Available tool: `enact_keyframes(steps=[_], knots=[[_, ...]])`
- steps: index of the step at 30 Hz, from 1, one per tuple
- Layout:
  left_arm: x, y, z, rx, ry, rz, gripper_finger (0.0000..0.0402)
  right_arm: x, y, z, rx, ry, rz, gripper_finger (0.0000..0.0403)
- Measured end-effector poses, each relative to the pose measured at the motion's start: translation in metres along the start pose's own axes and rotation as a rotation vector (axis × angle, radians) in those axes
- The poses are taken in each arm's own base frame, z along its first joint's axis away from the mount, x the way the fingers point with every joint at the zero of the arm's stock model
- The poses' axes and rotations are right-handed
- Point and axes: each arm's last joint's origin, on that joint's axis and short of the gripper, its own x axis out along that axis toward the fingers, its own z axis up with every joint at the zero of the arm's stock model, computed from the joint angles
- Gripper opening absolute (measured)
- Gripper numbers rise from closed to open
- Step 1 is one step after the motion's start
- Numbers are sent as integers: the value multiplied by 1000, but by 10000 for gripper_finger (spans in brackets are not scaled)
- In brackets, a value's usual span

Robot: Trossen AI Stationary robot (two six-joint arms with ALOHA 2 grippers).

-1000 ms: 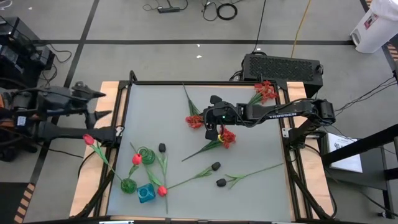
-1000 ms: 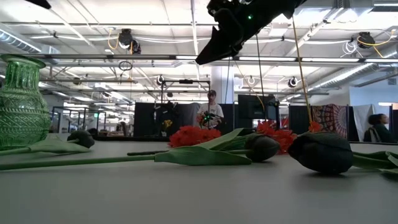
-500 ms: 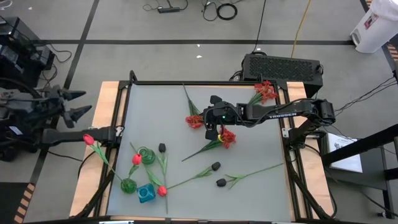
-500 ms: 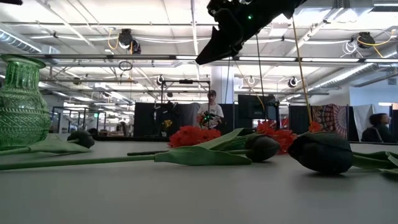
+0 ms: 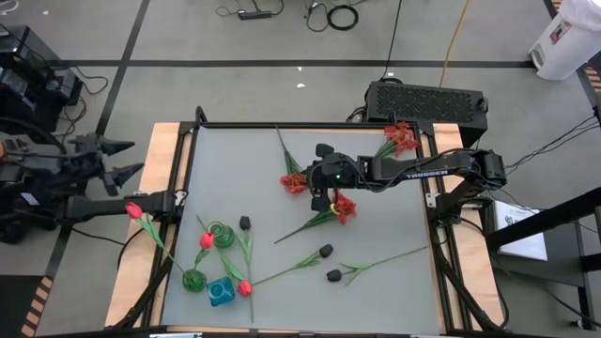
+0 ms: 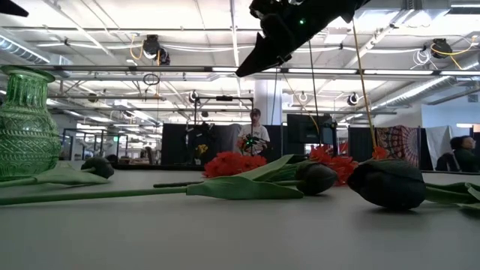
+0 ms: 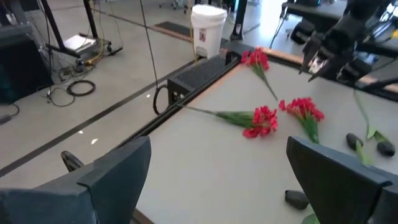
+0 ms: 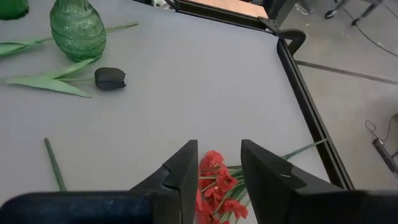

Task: Sort flowers into vase by color
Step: Put the bottom orange flowers into the top green vase

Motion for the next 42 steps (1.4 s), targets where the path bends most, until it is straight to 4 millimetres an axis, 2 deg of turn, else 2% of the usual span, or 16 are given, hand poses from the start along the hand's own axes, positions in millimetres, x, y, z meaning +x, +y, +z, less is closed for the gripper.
enact_keyframes(steps=[10,17,25,29,35,38,42], knots=[[32,-11,-11,43,104,19,379,0,-1,4,20,-45,-9,114],[49,-19,-3,105,1,20,379,0,-1,6,49,-58,-10,114],[50,-19,8,91,-115,103,379,0,0,3,134,-35,0,114],[49,-17,13,58,-168,200,379,4,0,0,266,-16,-5,114],[48,-16,15,39,-199,248,379,28,5,-20,445,103,-32,117],[48,-15,13,49,-181,251,379,38,10,-36,443,228,-51,125],[48,-15,13,52,-174,251,379,36,15,-52,350,386,0,134]])
